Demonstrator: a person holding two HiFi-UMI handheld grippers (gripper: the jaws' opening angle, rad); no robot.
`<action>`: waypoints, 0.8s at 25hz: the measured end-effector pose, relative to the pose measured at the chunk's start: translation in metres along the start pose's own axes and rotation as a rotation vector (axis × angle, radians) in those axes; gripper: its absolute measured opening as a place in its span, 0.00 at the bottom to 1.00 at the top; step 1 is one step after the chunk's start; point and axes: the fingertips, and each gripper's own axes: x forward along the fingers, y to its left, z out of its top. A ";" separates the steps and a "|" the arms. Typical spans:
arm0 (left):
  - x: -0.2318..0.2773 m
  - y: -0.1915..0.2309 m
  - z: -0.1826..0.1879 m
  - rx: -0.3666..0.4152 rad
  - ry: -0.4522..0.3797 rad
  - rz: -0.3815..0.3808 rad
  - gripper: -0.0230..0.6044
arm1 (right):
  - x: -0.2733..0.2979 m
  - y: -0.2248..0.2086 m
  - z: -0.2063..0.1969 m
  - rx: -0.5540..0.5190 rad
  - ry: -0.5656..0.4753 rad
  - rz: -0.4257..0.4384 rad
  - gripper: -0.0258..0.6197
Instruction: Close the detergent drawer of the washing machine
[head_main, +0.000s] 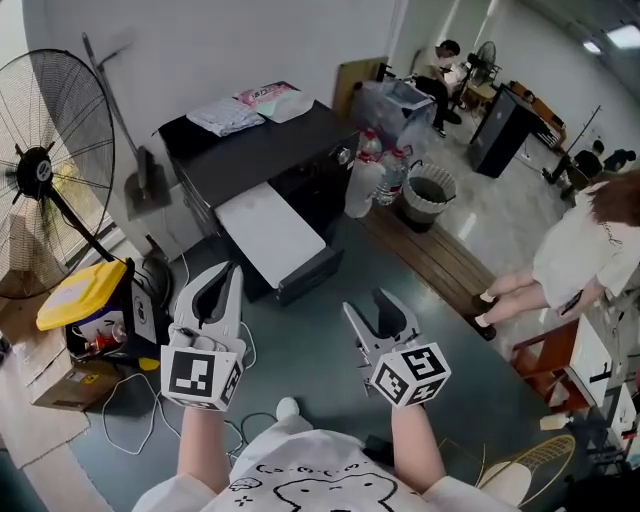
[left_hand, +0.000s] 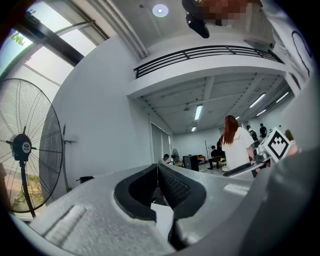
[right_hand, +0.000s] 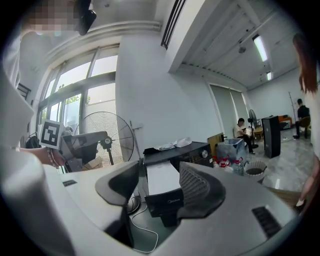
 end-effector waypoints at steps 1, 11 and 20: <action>0.006 0.005 -0.004 -0.007 0.007 -0.001 0.06 | 0.007 -0.002 -0.005 0.016 0.008 0.002 0.41; 0.041 0.018 -0.040 -0.017 0.079 -0.039 0.07 | 0.058 -0.021 -0.056 0.125 0.102 0.025 0.41; 0.060 0.017 -0.070 -0.033 0.136 -0.047 0.06 | 0.095 -0.039 -0.115 0.290 0.205 0.056 0.42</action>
